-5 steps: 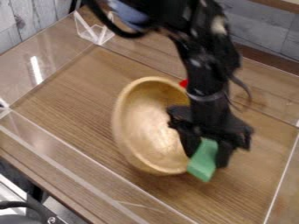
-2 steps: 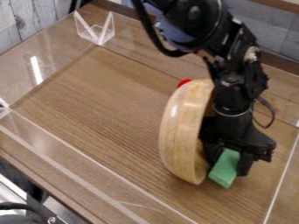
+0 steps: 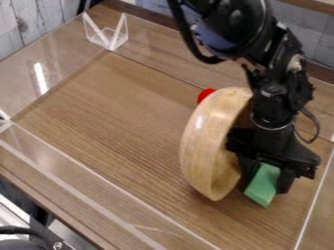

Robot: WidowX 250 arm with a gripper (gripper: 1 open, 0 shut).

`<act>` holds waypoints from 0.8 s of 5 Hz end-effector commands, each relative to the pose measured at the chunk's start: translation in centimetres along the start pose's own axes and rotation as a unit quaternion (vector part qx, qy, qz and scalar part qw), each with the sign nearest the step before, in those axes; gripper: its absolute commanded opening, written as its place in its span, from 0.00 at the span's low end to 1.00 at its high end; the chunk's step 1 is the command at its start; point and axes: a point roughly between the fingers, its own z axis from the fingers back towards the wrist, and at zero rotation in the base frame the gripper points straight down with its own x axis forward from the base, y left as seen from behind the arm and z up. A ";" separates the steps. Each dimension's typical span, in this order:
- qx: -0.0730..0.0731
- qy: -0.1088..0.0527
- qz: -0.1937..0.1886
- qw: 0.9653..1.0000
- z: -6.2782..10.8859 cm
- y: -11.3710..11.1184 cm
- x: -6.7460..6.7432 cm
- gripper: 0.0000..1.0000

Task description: Remove the green stick from the brown bowl and put it on the table

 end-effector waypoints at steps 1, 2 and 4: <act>0.003 0.007 -0.015 1.000 -0.2 -0.7 -0.3 0.00; 0.008 0.008 -0.011 1.000 0.3 0.2 -0.5 0.00; 0.015 0.011 -0.002 1.000 0.5 0.6 -1.5 0.00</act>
